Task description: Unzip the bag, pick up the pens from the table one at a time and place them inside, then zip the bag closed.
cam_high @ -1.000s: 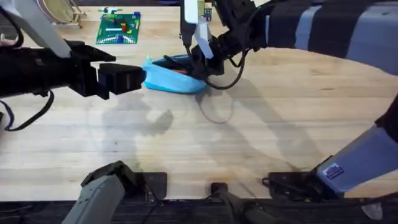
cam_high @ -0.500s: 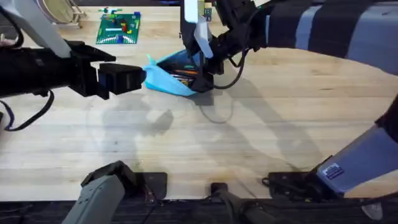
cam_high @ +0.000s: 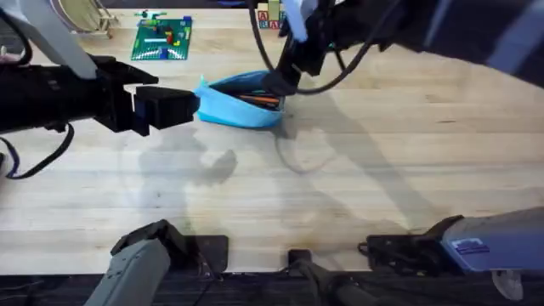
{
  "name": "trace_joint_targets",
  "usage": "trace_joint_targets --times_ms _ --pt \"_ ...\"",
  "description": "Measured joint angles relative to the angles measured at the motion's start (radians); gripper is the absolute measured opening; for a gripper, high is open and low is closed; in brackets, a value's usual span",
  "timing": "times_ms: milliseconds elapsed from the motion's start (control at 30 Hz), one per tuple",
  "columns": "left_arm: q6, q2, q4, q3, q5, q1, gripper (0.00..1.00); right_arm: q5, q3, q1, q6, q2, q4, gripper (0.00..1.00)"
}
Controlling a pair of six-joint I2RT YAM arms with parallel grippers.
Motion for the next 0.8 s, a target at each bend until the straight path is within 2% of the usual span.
trace_joint_targets --times_ms 367,567,800 --pt "0.0 0.0 -0.007 0.0 0.0 0.0 0.993 0.213 0.0 0.0 0.303 -0.093 -0.11 0.998" --pt "0.0 0.0 -0.007 0.0 0.0 0.0 0.993 0.249 0.0 0.0 0.385 -0.093 -0.192 0.997" --pt "0.0 0.0 -0.007 0.0 0.002 0.0 0.994 0.259 0.0 0.0 0.408 -0.093 -0.213 0.996"
